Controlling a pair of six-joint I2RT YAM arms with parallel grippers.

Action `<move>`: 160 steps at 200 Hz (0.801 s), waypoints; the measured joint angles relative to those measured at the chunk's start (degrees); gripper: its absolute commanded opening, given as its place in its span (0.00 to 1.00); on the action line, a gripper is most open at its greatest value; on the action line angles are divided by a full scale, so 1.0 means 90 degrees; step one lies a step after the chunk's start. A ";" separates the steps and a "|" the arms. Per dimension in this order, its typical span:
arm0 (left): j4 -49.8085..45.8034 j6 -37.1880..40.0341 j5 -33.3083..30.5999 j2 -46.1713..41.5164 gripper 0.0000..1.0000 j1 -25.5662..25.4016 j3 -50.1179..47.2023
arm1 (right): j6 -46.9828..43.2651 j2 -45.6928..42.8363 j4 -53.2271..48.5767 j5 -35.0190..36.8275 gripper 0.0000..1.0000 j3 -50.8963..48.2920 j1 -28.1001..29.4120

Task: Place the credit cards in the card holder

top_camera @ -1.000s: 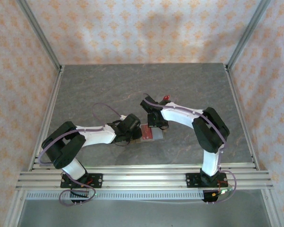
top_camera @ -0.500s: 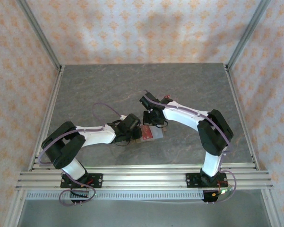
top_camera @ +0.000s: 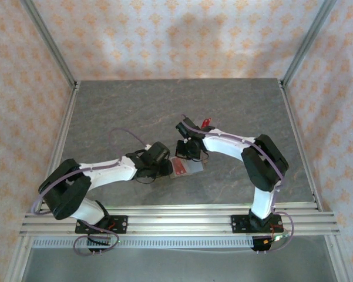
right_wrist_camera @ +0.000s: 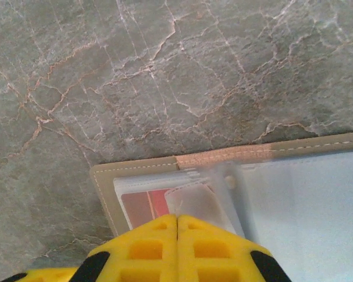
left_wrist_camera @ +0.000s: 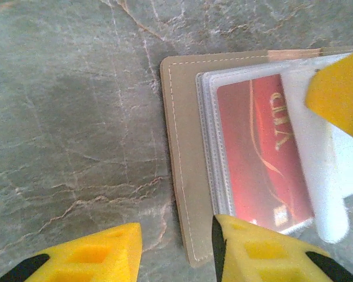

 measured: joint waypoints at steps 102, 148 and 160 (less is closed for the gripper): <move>-0.0289 0.0588 0.0136 0.0648 0.07 0.0219 0.0466 | 0.0461 0.0015 0.0797 -0.0707 0.02 -0.0226 -0.0029; -0.0032 0.0619 0.0233 0.0991 0.06 0.0221 0.0529 | 0.0940 0.0085 0.1523 -0.0879 0.10 -0.0566 -0.0029; 0.0034 0.0617 0.0243 0.1013 0.06 0.0221 0.0529 | 0.1069 0.0085 0.1744 -0.0903 0.17 -0.0668 -0.0027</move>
